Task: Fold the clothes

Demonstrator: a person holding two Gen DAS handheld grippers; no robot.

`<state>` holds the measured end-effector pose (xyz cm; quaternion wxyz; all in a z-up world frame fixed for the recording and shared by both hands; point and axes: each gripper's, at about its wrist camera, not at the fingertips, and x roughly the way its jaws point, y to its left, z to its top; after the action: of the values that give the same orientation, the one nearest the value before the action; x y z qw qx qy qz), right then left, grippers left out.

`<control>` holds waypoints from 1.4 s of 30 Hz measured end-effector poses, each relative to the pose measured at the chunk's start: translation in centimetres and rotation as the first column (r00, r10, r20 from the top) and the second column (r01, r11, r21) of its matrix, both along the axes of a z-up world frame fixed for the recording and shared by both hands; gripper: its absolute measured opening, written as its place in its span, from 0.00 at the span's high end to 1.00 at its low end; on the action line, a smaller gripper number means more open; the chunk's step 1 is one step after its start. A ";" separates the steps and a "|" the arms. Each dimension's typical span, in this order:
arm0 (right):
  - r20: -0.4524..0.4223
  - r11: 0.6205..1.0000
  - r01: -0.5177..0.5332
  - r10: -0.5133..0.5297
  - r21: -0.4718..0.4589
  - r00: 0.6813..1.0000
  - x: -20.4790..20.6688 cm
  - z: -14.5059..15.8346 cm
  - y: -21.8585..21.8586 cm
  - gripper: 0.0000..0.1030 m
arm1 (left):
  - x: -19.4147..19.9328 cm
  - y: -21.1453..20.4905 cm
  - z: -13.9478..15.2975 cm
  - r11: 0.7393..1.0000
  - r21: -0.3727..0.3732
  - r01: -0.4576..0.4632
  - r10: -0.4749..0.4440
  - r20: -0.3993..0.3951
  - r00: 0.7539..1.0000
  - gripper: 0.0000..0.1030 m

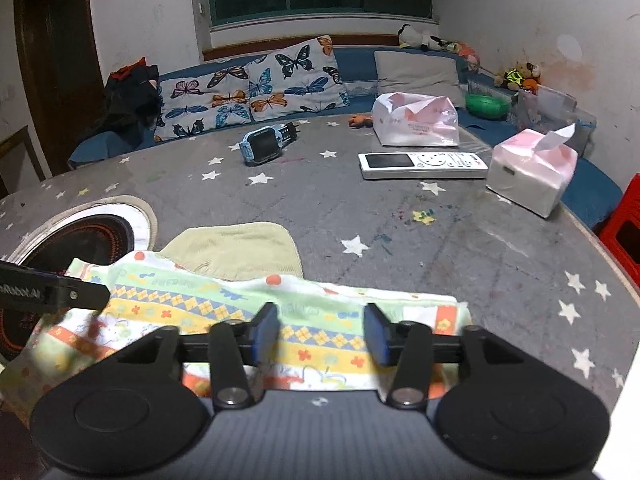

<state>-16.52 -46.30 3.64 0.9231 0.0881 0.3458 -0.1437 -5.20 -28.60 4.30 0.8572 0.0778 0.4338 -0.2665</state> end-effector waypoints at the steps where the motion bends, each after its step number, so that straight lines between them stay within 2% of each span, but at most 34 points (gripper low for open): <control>1: 0.004 1.000 -0.005 0.005 -0.004 1.000 -0.4 0.2 0.3 0.50 | -0.4 0.1 0.1 1.000 0.001 0.007 -0.007 0.009 1.000 0.58; 8: 0.009 0.998 -0.065 0.065 -0.010 0.998 -3.5 0.7 3.1 0.42 | -3.3 1.3 0.6 0.999 0.001 0.039 -0.039 0.045 0.998 0.55; 9: 0.005 0.997 -0.075 0.075 -0.016 0.997 -4.0 0.6 3.5 0.39 | -3.8 1.5 0.6 0.999 0.003 0.042 -0.042 0.047 0.998 0.55; 12: -0.008 0.994 -0.097 0.097 -0.048 0.995 -5.3 0.4 4.9 0.36 | -5.2 2.2 0.4 0.999 0.011 0.053 -0.053 0.058 0.997 0.53; 19: -0.025 0.992 -0.078 0.076 -0.097 0.997 -7.9 0.2 6.9 0.26 | -8.3 3.7 -0.2 0.998 0.027 0.062 -0.064 0.086 0.994 0.46; 22: -0.030 0.995 -0.062 0.060 -0.084 0.998 -8.7 0.3 7.2 0.20 | -9.4 4.3 -0.4 0.997 0.024 0.069 -0.071 0.095 0.993 0.41; 29: -0.041 0.998 -0.024 0.022 -0.049 0.999 -9.8 0.2 7.7 0.11 | -11.5 5.2 -0.5 0.997 0.015 0.077 -0.078 0.119 0.990 0.17; 38: -0.046 0.999 0.026 -0.027 -0.025 0.999 -11.0 -0.2 8.5 0.06 | -13.0 6.1 -0.9 0.997 0.022 0.069 -0.071 0.122 0.990 0.07; 42: -0.043 0.999 0.036 -0.037 -0.016 0.998 -11.3 -0.3 8.7 0.03 | -13.3 6.4 -0.9 0.998 0.021 0.060 -0.063 0.124 0.990 0.07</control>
<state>-27.84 -37.62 3.39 0.9133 0.0841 0.3627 -0.1651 -18.55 -22.16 3.37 0.8732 0.1151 0.3792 -0.2836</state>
